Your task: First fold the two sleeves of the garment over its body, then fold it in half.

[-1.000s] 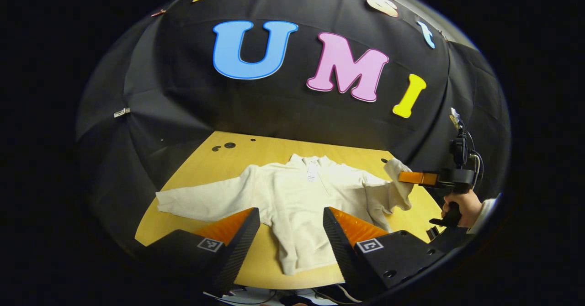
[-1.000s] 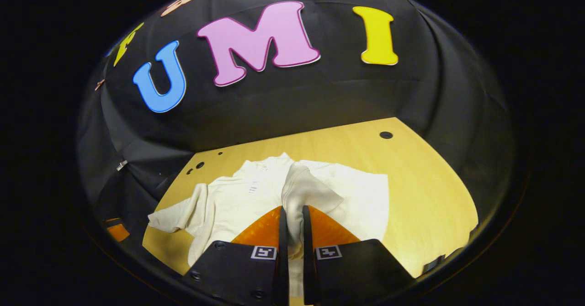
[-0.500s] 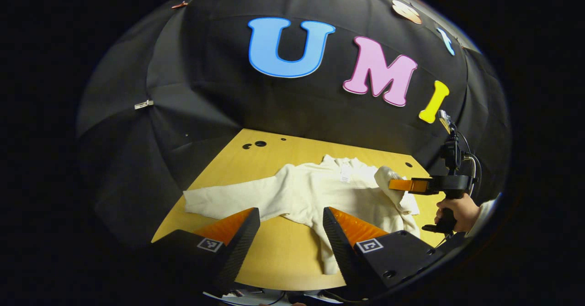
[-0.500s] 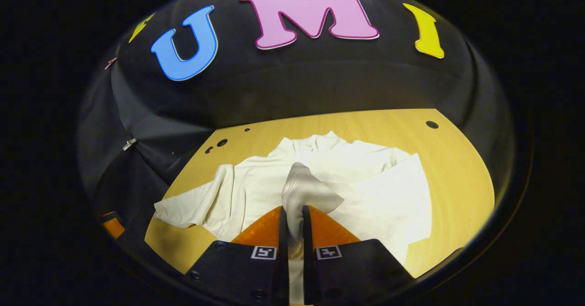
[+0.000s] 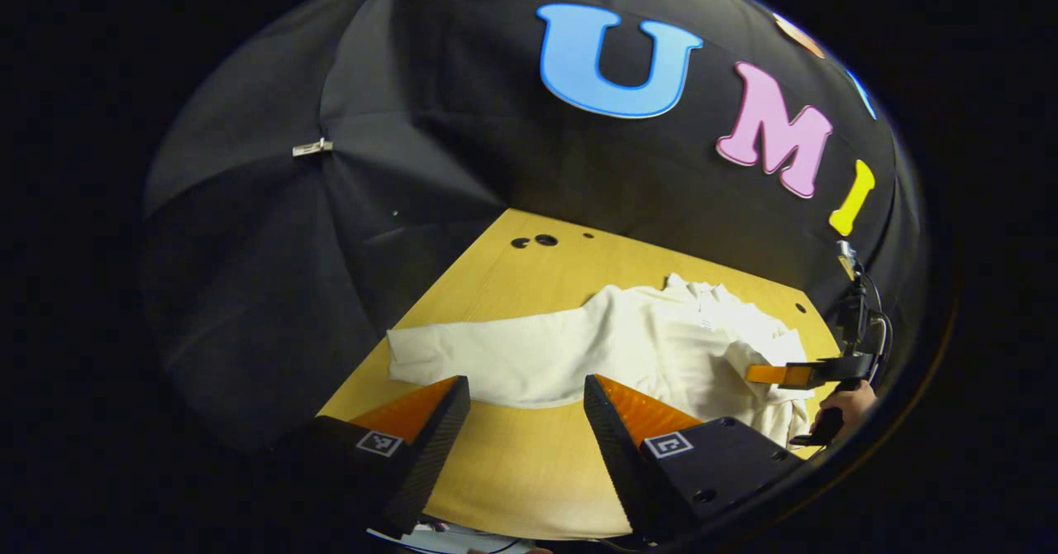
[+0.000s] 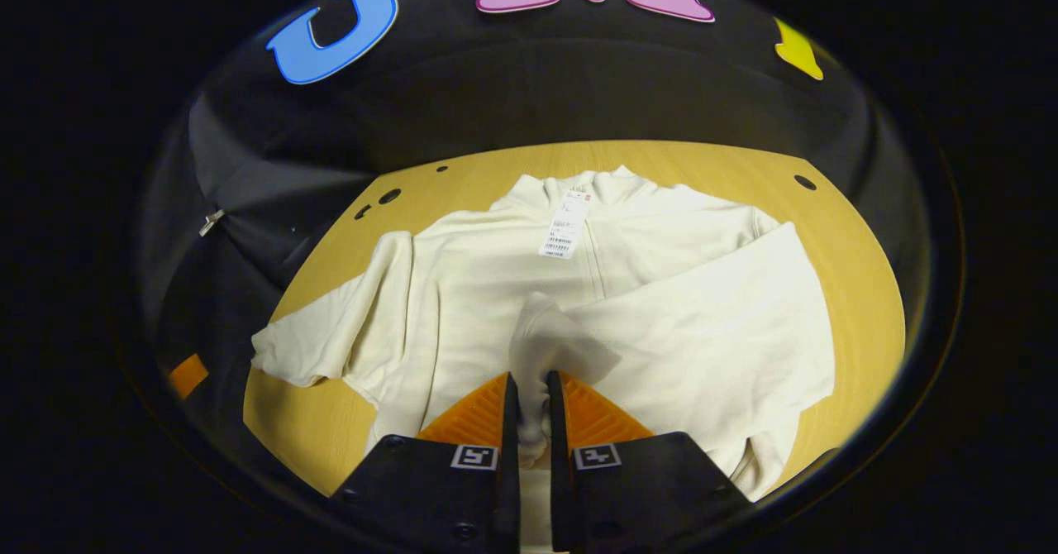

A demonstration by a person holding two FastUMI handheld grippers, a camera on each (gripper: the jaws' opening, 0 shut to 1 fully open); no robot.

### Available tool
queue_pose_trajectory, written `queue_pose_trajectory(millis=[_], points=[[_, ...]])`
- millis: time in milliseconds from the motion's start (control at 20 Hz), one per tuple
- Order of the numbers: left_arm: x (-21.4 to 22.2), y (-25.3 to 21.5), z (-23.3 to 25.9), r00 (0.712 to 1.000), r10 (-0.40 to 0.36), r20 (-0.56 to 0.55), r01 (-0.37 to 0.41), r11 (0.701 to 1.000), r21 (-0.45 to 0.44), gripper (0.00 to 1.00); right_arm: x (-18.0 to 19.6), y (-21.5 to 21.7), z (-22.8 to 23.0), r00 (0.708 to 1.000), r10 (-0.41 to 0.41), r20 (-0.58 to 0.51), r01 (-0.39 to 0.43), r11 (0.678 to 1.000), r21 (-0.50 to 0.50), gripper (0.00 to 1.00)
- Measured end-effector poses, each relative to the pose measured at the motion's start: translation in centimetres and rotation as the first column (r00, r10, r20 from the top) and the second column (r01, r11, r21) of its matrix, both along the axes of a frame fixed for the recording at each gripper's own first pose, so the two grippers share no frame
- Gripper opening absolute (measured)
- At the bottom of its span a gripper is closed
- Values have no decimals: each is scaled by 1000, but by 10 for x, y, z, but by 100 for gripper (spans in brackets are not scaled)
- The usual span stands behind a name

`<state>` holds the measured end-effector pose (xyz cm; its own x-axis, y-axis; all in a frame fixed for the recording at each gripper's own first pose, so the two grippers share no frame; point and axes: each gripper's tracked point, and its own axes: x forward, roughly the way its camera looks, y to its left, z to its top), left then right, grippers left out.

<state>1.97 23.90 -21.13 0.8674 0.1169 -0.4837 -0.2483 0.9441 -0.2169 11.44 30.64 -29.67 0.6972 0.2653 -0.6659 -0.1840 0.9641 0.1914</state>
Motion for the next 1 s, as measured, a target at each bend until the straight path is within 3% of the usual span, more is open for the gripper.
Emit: queue_pose_trajectory(millis=[100,150,200,350,400,500,550,600,700,1000], points=[[9,19,-11,999,31,-31,-31,1000,0,90,-2,1,-9,1000,2,-26,-2,1000,-6,15],[15,26,-16,998,41,-44,-40,999,8,85,-2,1,-12,999,2,-37,-3,1000,-7,22],[19,34,-23,997,47,-55,-46,999,20,90,-3,2,-15,999,4,-49,-4,1000,-8,23],[34,50,-33,996,51,-79,-47,997,54,90,-10,13,-22,996,28,-87,-26,999,18,31],[39,53,-40,995,43,-91,-38,998,56,90,-11,16,-23,996,36,-86,-35,999,16,37],[47,58,-54,991,34,-133,-27,998,56,90,-15,22,-21,995,52,-82,-50,998,26,74],[50,63,-60,988,41,-147,-32,998,61,90,-17,25,-16,995,57,-78,-54,998,42,72],[51,68,-64,986,50,-158,-40,997,63,90,-18,27,-10,996,60,-66,-56,997,59,87],[57,77,-71,983,65,-171,-54,996,69,90,-22,17,2,998,46,-48,-43,997,63,98],[74,94,-95,970,71,-234,-48,994,100,90,-51,-34,32,1000,-22,-7,23,996,83,99]])
